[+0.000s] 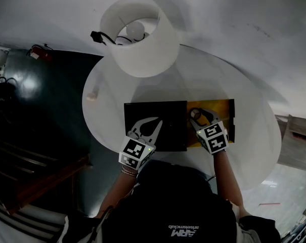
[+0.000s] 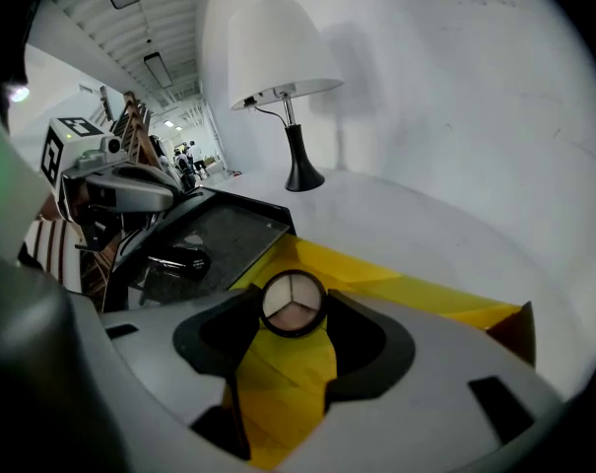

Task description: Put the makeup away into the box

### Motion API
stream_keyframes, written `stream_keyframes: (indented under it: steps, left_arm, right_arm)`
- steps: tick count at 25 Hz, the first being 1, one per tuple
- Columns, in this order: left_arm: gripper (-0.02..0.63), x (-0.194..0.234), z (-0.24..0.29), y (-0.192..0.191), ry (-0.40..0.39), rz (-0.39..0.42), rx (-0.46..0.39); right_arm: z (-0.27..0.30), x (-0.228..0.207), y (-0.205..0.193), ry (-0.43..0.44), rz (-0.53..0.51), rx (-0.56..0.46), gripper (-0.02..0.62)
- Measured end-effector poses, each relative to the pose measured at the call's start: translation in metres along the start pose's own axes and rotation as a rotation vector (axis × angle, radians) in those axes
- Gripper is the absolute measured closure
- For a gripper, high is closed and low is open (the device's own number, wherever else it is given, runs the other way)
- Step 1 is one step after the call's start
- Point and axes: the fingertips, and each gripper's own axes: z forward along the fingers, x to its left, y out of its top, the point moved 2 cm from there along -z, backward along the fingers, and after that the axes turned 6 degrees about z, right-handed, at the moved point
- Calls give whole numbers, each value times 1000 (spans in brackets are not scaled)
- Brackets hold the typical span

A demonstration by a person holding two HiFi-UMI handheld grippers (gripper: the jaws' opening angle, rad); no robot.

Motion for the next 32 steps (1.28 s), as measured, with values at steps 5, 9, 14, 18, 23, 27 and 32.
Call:
stream_keyframes:
  steps: [5,9,14,18,23,27,32]
  left_arm:
    - [588,6,2,6,15,-20,-4]
    - [588,8,3,2,18,-27,-5]
    - [588,11,1,6,36,-42,12]
    - [588,9,0,4,24,-35,-4]
    - [588,11,-3,2,37,-50,1]
    - [588,11,-6,3,45,-58,-16]
    - [588,7,-10,-2,35,-47,-28]
  right_arm:
    - [11,-3,0,2,-26,27,365]
    - [17,-3,0,5,-46,40,365]
    - [22,-4,-2,2,-40,53,365]
    - [24,-6,-2,-3,-41,50,365]
    - [25,-6,-2,-20,-31,51,365]
    - [22,-3,-2,-13,-28,50,351]
    - [12,-1,6,-41,-33,21,342]
